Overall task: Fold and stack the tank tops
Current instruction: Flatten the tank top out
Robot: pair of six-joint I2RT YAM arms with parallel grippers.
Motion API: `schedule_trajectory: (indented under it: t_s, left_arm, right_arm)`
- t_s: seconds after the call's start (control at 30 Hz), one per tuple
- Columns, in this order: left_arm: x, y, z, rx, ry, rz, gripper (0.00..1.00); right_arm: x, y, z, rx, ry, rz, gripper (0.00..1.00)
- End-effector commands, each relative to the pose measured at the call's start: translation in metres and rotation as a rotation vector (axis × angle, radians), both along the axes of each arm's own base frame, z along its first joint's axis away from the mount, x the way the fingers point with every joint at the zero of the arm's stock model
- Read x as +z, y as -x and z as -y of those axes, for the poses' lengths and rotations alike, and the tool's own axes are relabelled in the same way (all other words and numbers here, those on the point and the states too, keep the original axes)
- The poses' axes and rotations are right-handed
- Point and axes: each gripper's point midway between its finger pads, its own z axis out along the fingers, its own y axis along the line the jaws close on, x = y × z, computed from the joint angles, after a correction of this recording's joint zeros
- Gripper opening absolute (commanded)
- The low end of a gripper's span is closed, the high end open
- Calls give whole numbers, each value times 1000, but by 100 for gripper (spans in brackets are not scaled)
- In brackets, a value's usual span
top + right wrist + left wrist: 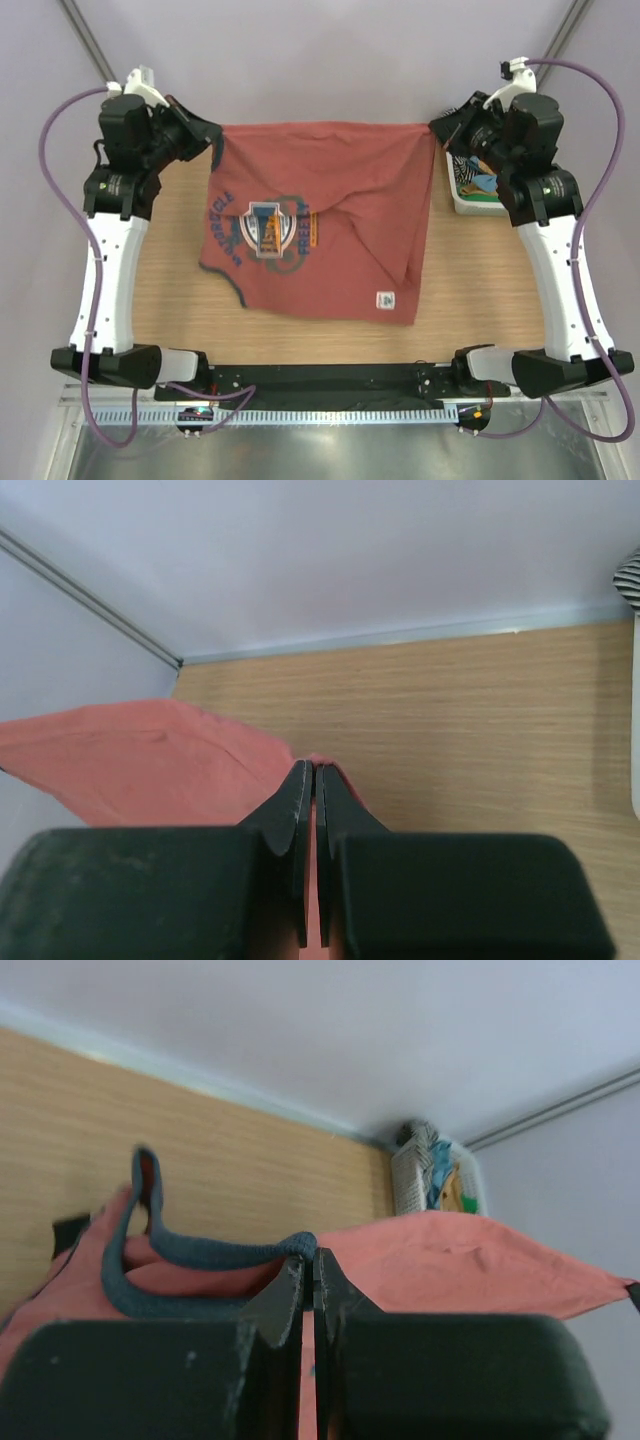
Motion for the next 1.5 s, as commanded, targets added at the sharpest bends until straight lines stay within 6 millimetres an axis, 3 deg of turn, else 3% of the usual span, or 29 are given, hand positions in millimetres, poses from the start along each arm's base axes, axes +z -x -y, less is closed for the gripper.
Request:
schedule_trajectory:
  t_s: [0.0,0.13,0.17,0.2,0.23,0.27,0.33,0.4,0.43,0.47,0.57,0.7,0.77,0.83,0.87,0.9,0.93,0.97,1.0,1.03,1.1,1.13,1.23,1.27,1.33,1.37,1.4,1.43,1.47]
  left_arm:
    - [137,69,-18,43,-32,397,0]
    - [155,102,-16,8,-51,475,0]
    - [149,104,-16,8,-52,466,0]
    - [156,124,-18,6,-51,507,0]
    - [156,132,-17,-2,-51,525,0]
    - [154,141,-18,-2,-56,533,0]
    - [148,165,-22,9,-61,559,0]
    - [135,173,-27,29,-71,553,0]
    - [140,195,-30,39,-68,590,0]
    - [140,201,-33,54,-68,599,0]
    - [151,228,-39,76,-69,641,0]
    - [158,233,-41,84,-66,652,0]
    - [157,218,-40,84,-67,627,0]
    - [148,195,-35,67,-67,577,0]
    - [131,164,-31,60,-71,498,0]
    - [119,147,-30,60,-70,450,0]
    - [106,129,-27,55,-62,397,0]
    - [79,104,-23,42,-63,314,0]
    - [56,77,-18,27,-57,247,0]
    - [21,55,-14,22,-41,156,0]
    - [-16,20,-8,14,-24,92,0]
    - [-36,6,-9,32,-18,53,0]
    - [-130,-46,-4,49,-1,-107,0]
    - [-137,-45,-4,51,3,-124,0]
    - [-174,-70,-1,52,7,-186,0]
    - [-188,-78,-2,74,15,-212,0]
    - [-188,-90,2,84,63,-194,0]
    - [-216,-103,5,84,76,-240,0]
    - [-220,-111,8,79,87,-241,0]
  right_arm:
    - [100,42,12,-26,-38,248,1]
    - [112,61,9,9,-49,279,1]
    - [108,63,5,31,-57,273,1]
    - [108,69,3,51,-63,278,1]
    - [114,86,3,63,-70,310,1]
    - [107,88,1,77,-74,298,1]
    - [106,116,-4,136,-81,327,1]
    - [109,137,-7,176,-91,356,1]
    - [108,145,-8,188,-92,363,1]
    - [114,164,-6,195,-94,393,1]
    - [121,192,-4,215,-102,421,1]
    - [128,209,-2,217,-104,443,1]
    - [126,201,2,184,-102,426,1]
    - [108,166,7,121,-72,318,1]
    - [98,151,8,105,-56,271,1]
    - [76,116,5,84,-40,179,1]
    - [55,96,5,67,-29,108,1]
    - [37,78,4,51,-21,51,1]
    - [-3,47,0,45,-10,-66,1]
    - [-18,32,-2,35,-22,-101,1]
    - [-51,8,-5,17,-27,-177,1]
    - [-79,-11,-8,8,-26,-224,1]
    - [-121,-47,-11,-22,-51,-285,1]
    - [-131,-55,-12,-23,-49,-299,1]
    - [-143,-77,-11,-40,-56,-300,1]
    - [-162,-91,-12,-50,-50,-331,1]
    - [-169,-100,-11,-62,-52,-335,1]
    - [-168,-112,-10,-67,-58,-311,1]
    - [-174,-120,-10,-68,-57,-313,1]
